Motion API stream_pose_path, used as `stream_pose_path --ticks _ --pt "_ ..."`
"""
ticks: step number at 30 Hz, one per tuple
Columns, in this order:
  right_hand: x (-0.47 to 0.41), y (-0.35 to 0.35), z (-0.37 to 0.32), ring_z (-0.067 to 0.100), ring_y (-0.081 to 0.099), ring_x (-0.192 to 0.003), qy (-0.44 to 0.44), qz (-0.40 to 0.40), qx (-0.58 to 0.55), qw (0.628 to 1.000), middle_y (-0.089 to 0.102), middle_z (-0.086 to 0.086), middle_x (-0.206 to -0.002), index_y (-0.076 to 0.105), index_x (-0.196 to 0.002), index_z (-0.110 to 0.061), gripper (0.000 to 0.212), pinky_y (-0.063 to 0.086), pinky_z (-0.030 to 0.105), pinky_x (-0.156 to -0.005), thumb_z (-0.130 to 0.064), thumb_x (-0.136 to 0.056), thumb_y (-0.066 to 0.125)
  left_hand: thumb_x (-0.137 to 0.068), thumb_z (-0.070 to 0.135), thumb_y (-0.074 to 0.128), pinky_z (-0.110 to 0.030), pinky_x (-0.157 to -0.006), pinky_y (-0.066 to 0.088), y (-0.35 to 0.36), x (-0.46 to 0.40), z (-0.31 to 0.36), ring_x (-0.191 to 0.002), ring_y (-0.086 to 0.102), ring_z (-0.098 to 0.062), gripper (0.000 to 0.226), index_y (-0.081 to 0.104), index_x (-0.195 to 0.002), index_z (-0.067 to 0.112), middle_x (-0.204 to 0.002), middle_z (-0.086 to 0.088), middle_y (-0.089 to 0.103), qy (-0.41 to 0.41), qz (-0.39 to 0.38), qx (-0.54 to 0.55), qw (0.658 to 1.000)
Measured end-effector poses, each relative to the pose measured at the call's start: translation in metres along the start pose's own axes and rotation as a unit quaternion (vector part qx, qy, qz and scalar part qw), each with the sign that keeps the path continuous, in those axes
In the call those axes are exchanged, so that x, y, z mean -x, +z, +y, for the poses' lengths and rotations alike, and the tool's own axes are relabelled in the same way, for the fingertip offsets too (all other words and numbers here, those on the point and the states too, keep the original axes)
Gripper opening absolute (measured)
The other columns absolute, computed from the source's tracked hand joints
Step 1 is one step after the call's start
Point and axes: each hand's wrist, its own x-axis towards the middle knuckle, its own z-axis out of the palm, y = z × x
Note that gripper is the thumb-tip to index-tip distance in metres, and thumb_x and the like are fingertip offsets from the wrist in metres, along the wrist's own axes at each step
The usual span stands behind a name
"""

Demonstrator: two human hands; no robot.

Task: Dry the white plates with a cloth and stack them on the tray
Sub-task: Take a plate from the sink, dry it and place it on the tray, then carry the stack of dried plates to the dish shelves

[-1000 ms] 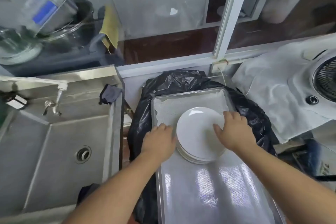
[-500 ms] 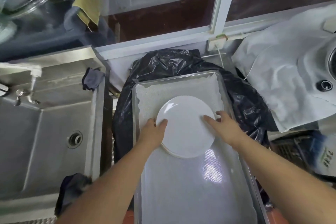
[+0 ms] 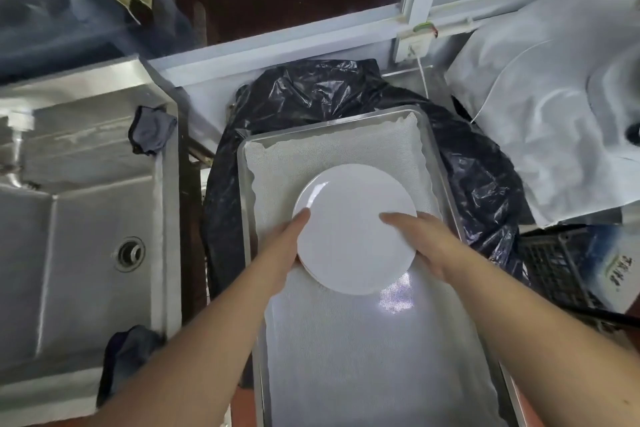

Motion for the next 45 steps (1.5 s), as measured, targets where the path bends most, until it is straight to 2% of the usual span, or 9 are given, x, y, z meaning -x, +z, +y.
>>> stream_pose_path --ticks 3,6,9,13,17,21,27,36,45 --pt "0.001 0.007 -0.004 0.038 0.077 -0.099 0.014 0.013 -0.007 1.0 0.082 0.005 -0.096 0.07 -0.114 -0.013 0.053 0.054 0.067 -0.096 -0.042 -0.074 0.088 -0.098 0.055 0.061 -0.039 -0.103 0.05 0.005 -0.001 0.001 -0.108 0.067 -0.015 0.03 0.067 -0.115 0.031 -0.114 0.008 0.075 -0.011 -0.009 0.019 1.0" --pt "0.004 0.01 -0.008 0.029 0.078 -0.09 0.028 0.004 -0.034 0.999 0.082 0.003 -0.093 0.069 -0.117 -0.01 0.042 0.063 0.04 -0.074 -0.033 -0.085 0.084 -0.098 0.051 0.063 -0.037 -0.101 0.049 0.012 0.001 0.002 -0.107 0.065 -0.014 0.031 0.063 -0.122 0.03 -0.116 0.008 0.073 -0.016 -0.003 0.045 0.999" --pt "0.007 0.01 -0.011 0.028 0.078 -0.089 0.038 -0.011 -0.055 0.998 0.082 0.006 -0.098 0.07 -0.119 -0.008 0.039 0.06 0.033 -0.065 -0.028 -0.088 0.082 -0.096 0.049 0.067 -0.037 -0.096 0.052 0.015 0.003 0.0 -0.111 0.066 -0.018 0.039 0.063 -0.129 0.027 -0.12 0.005 0.074 -0.016 0.0 0.083 0.996" --pt "0.013 0.015 -0.013 0.034 0.078 -0.092 0.041 -0.01 -0.074 0.996 0.081 0.012 -0.101 0.07 -0.12 -0.003 0.039 0.062 0.041 -0.071 -0.022 -0.088 0.08 -0.095 0.05 0.068 -0.04 -0.092 0.055 0.013 0.003 -0.007 -0.114 0.068 -0.023 0.043 0.065 -0.131 0.026 -0.12 0.003 0.076 -0.016 -0.001 0.12 0.993" --pt "0.021 0.02 -0.011 0.035 0.078 -0.093 0.031 -0.022 -0.098 0.994 0.08 0.014 -0.105 0.068 -0.123 -0.003 0.038 0.063 0.042 -0.07 -0.019 -0.089 0.078 -0.097 0.044 0.067 -0.05 -0.106 0.051 0.008 0.01 -0.009 -0.115 0.068 -0.028 0.037 0.067 -0.128 0.024 -0.118 -0.001 0.077 -0.015 -0.01 0.167 0.986" --pt "0.035 0.023 -0.009 0.039 0.076 -0.1 0.02 -0.027 -0.107 0.994 0.079 0.015 -0.11 0.066 -0.128 -0.004 0.045 0.061 0.054 -0.086 -0.02 -0.089 0.078 -0.1 0.04 0.063 -0.045 -0.096 0.055 0.005 0.026 -0.011 -0.111 0.069 -0.028 0.03 0.069 -0.123 0.022 -0.11 -0.001 0.08 -0.004 -0.023 0.194 0.981" --pt "0.075 0.032 -0.001 0.038 0.077 -0.091 0.011 -0.016 -0.13 0.991 0.079 0.018 -0.107 0.068 -0.123 0.0 0.039 0.062 0.046 -0.073 -0.016 -0.089 0.077 -0.095 0.043 0.071 -0.049 -0.097 0.057 -0.006 0.056 -0.025 -0.111 0.071 -0.03 0.041 0.067 -0.131 0.023 -0.115 -0.001 0.079 0.009 -0.028 0.201 0.979" --pt "0.15 0.052 0.016 0.036 0.077 -0.09 -0.023 -0.025 -0.121 0.992 0.079 0.019 -0.104 0.072 -0.114 0.004 0.031 0.059 0.05 -0.089 -0.01 -0.087 0.079 -0.093 0.042 0.074 -0.056 -0.108 0.05 -0.033 0.115 -0.062 -0.11 0.073 -0.034 0.047 0.068 -0.131 0.014 -0.117 -0.008 0.078 0.05 -0.036 0.233 0.97" --pt "0.199 0.074 0.025 0.037 0.077 -0.09 -0.031 -0.123 -0.011 0.992 0.079 0.019 -0.103 0.071 -0.116 0.002 0.035 0.061 0.048 -0.081 -0.011 -0.085 0.081 -0.089 0.04 0.077 -0.055 -0.104 0.053 -0.047 0.202 -0.12 -0.11 0.073 -0.036 0.052 0.067 -0.133 0.015 -0.12 -0.012 0.076 0.096 0.054 0.33 0.938"
